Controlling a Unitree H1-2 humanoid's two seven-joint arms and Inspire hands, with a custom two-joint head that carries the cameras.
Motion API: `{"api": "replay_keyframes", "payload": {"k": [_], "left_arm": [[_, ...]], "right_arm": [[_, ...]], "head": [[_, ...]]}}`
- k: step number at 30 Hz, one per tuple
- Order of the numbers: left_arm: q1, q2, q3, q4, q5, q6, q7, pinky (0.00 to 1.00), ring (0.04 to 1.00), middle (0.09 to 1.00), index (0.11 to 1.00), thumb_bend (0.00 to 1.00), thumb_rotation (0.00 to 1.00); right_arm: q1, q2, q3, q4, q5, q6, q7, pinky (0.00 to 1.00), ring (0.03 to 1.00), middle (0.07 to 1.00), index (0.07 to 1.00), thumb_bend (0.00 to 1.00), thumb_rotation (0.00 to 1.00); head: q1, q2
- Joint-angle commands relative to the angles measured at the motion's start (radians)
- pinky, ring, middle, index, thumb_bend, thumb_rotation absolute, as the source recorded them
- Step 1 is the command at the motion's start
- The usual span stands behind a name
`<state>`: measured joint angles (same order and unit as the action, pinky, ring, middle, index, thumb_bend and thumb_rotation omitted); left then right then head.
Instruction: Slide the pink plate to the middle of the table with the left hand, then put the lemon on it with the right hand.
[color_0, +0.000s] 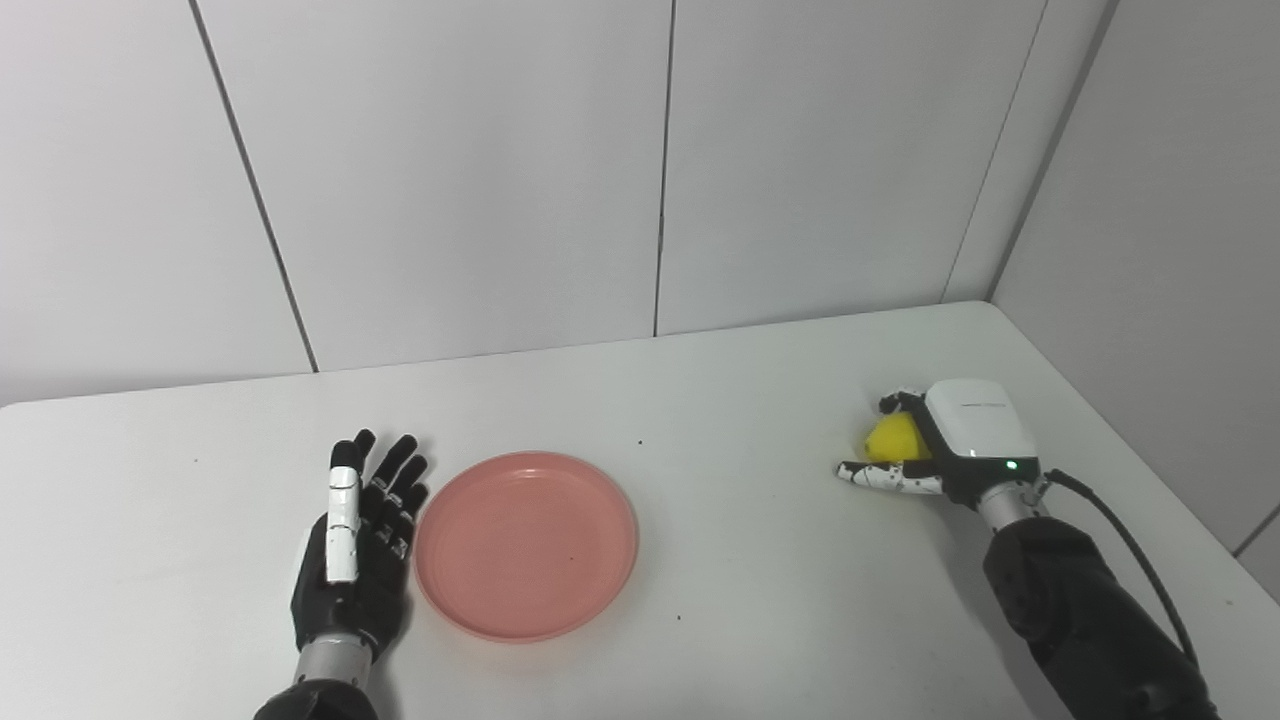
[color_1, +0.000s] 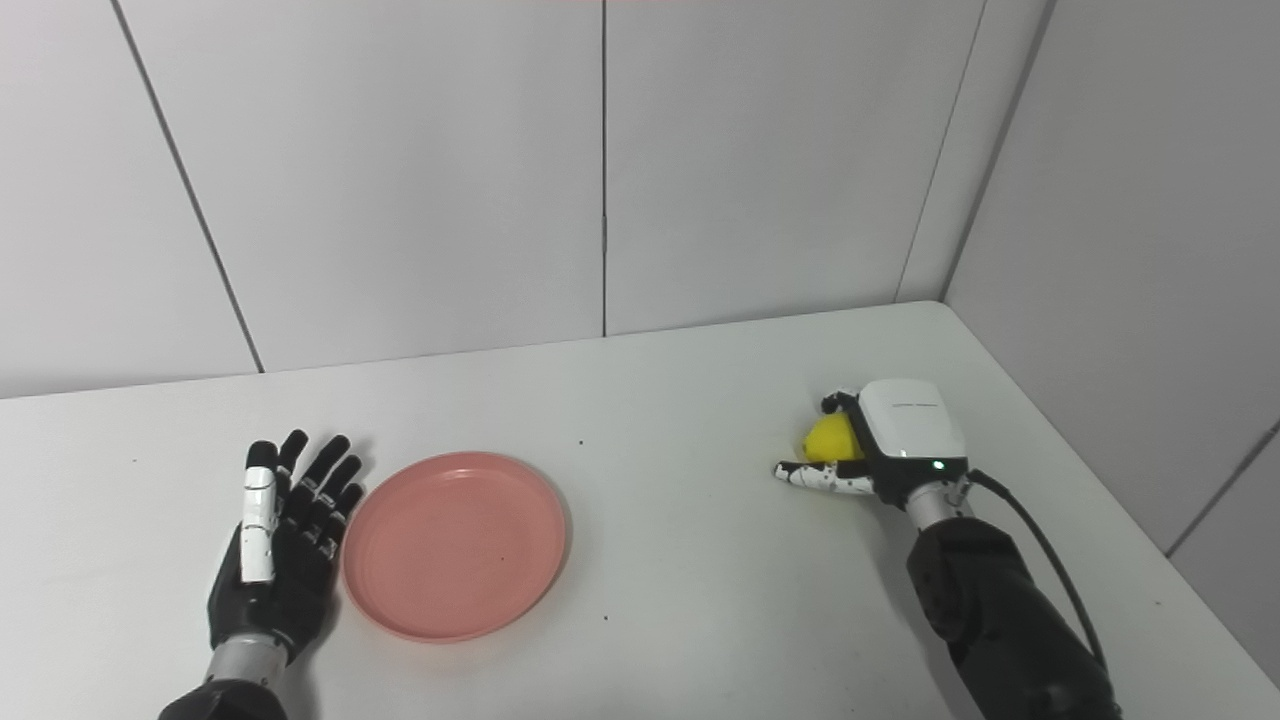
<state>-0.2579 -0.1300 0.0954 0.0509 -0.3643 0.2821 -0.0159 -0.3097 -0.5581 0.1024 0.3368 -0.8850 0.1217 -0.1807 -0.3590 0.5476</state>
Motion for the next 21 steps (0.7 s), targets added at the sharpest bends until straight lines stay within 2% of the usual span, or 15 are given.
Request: {"api": "replay_keyframes", "payload": {"k": [1,2,3,5,6,10,13,16,18,21], "left_arm": [[0.015,0.000,0.000,0.004,0.004,0.025,0.005,0.98,0.912,0.876,0.955,0.74,0.74],[0.015,-0.001,0.000,0.001,0.005,0.027,0.007,0.98,0.913,0.876,0.955,0.74,0.74],[0.015,-0.003,0.000,-0.001,0.005,0.029,0.009,0.97,0.907,0.871,0.947,0.74,0.74],[0.015,-0.003,-0.001,-0.004,0.006,0.031,0.011,0.97,0.905,0.871,0.945,0.74,0.74],[0.016,-0.003,-0.001,-0.004,0.006,0.031,0.010,0.97,0.905,0.871,0.945,0.74,0.74],[0.017,-0.004,-0.002,-0.012,0.006,0.036,0.013,0.97,0.902,0.866,0.948,0.74,0.73],[0.017,-0.004,-0.001,-0.010,0.007,0.038,0.015,0.97,0.902,0.865,0.950,0.73,0.74],[0.017,-0.004,-0.002,-0.010,0.006,0.037,0.016,0.97,0.902,0.864,0.950,0.73,0.74],[0.017,-0.006,-0.002,-0.014,0.007,0.040,0.019,0.96,0.899,0.864,0.947,0.74,0.73],[0.016,-0.007,-0.003,-0.016,0.008,0.041,0.021,0.96,0.897,0.863,0.950,0.73,0.74]], "right_arm": [[-0.024,-0.009,-0.020,0.014,0.038,-0.032,-0.056,0.35,0.420,0.495,0.529,0.72,0.59],[-0.029,-0.006,-0.016,0.041,0.048,-0.052,-0.083,0.33,0.394,0.469,0.505,0.71,0.55],[-0.032,-0.006,-0.012,0.061,0.056,-0.067,-0.104,0.24,0.300,0.373,0.388,0.69,0.46],[-0.037,-0.013,0.006,0.091,0.067,-0.107,-0.135,0.18,0.225,0.290,0.307,0.65,0.40],[-0.035,-0.018,0.013,0.091,0.073,-0.117,-0.136,0.17,0.222,0.287,0.304,0.65,0.40],[-0.033,-0.032,0.035,0.098,0.086,-0.137,-0.148,0.20,0.258,0.321,0.397,0.60,0.50],[-0.032,-0.038,0.052,0.095,0.090,-0.123,-0.130,0.21,0.268,0.333,0.420,0.60,0.56],[-0.031,-0.043,0.064,0.093,0.093,-0.120,-0.126,0.21,0.272,0.337,0.414,0.60,0.55],[-0.031,-0.045,0.070,0.093,0.095,-0.121,-0.121,0.25,0.317,0.382,0.462,0.60,0.52],[-0.034,-0.049,0.079,0.096,0.097,-0.117,-0.117,0.25,0.306,0.365,0.444,0.62,0.48]], "head": [[0.002,0.002],[0.002,0.002],[0.002,0.002],[0.002,0.003],[0.003,0.005],[0.001,0.008],[0.001,0.008],[0.003,0.010],[0.003,0.010],[0.002,0.010]]}}
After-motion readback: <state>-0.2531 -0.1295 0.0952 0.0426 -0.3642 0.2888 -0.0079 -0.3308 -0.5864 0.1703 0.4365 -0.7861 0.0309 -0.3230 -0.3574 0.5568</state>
